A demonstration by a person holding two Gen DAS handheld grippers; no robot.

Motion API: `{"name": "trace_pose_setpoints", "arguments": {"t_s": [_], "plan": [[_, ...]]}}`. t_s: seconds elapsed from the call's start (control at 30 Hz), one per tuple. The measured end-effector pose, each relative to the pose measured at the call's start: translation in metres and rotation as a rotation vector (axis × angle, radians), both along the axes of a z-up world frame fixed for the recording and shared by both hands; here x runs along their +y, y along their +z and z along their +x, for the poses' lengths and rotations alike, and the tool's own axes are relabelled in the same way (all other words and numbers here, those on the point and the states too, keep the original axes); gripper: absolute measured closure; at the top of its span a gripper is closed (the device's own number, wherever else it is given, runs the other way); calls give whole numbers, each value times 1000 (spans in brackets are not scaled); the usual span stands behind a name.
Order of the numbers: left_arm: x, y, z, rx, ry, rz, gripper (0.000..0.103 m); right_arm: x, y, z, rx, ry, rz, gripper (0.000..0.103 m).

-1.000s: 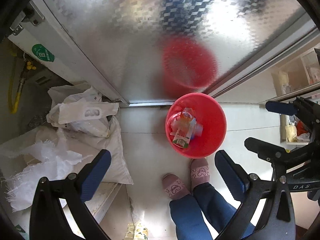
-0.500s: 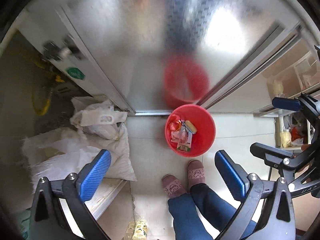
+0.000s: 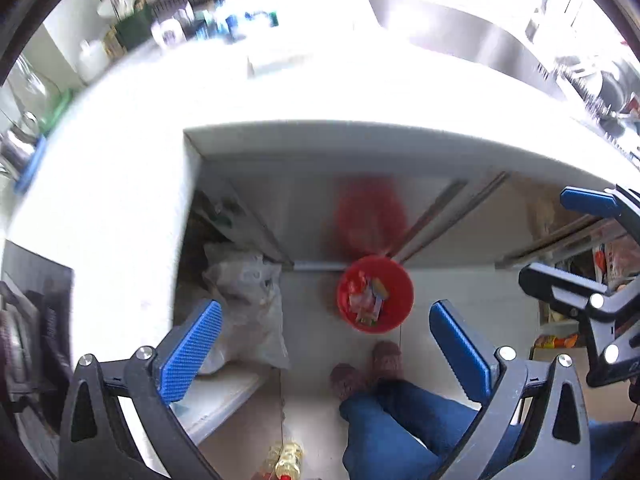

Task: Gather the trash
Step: 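Raise both tools back up to the counter beside the sink, then grasp the white CELECOXIB box with the right gripper and lift it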

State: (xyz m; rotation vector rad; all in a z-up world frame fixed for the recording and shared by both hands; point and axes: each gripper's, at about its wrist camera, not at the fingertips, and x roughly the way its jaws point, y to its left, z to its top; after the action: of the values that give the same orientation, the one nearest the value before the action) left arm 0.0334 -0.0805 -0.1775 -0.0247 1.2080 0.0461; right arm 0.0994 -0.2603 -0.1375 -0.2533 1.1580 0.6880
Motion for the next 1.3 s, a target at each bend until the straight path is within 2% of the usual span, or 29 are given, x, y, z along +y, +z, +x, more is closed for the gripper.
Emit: {"name": "trace_pose_setpoints", "arguments": {"t_s": [0.13, 0.23, 0.37, 0.67, 0.77, 0.93, 1.3], "plan": [[0, 36, 5, -47, 14, -9, 0, 1, 37, 4, -63, 24, 22, 1], [5, 58, 8, -74, 47, -23, 0, 6, 52, 11, -99, 39, 41, 1], [14, 77, 15, -99, 64, -24, 0, 10, 75, 25, -127, 51, 65, 1], [57, 111, 51, -158, 101, -42, 0, 41, 92, 63, -155, 64, 85, 1], [76, 112, 75, -162, 107, -39, 0, 54, 96, 78, -161, 57, 93, 1], [111, 102, 123, -153, 96, -83, 0, 86, 93, 118, -153, 38, 78, 1], [181, 79, 229, -80, 55, -109, 0, 143, 73, 201, -98, 5, 19, 1]]}}
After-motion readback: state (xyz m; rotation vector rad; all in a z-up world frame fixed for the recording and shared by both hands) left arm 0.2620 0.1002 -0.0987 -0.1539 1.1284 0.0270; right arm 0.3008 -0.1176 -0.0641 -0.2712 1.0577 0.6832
